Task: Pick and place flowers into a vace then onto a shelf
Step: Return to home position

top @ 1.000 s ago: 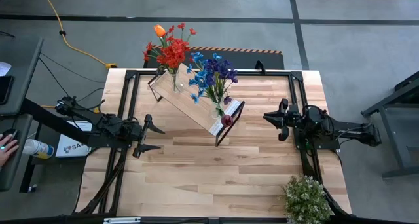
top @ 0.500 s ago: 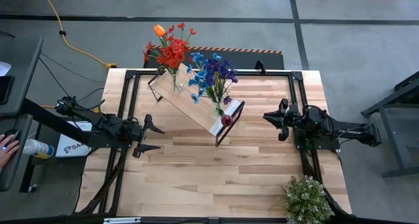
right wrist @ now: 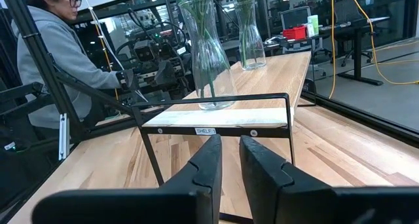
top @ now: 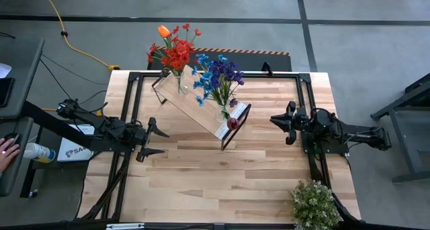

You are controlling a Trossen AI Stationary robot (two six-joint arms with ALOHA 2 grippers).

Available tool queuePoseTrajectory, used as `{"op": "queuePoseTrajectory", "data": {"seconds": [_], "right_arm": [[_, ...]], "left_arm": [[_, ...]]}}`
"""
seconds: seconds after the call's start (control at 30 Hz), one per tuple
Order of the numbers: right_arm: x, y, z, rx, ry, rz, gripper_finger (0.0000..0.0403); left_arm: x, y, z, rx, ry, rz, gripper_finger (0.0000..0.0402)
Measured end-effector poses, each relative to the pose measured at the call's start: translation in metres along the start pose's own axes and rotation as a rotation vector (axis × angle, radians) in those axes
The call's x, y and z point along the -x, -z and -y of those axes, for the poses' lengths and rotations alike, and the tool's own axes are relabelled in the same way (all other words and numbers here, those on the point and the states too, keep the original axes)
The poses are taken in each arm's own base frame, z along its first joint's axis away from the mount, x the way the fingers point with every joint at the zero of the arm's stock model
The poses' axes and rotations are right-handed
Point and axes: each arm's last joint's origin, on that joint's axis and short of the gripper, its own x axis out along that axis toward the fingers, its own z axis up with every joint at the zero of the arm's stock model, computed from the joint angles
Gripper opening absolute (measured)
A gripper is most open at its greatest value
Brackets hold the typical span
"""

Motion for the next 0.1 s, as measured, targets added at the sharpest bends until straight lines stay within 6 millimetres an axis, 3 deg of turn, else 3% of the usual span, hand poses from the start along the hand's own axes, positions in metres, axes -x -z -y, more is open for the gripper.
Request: {"op": "queuePoseTrajectory", "data": {"seconds": [0.1], "right_arm": [[0.0, 0.0, 0.0, 0.0, 0.0, 0.0, 0.0047]], "left_arm": [[0.0, 0.0, 0.0, 0.0, 0.0, 0.0, 0.0337]]}}
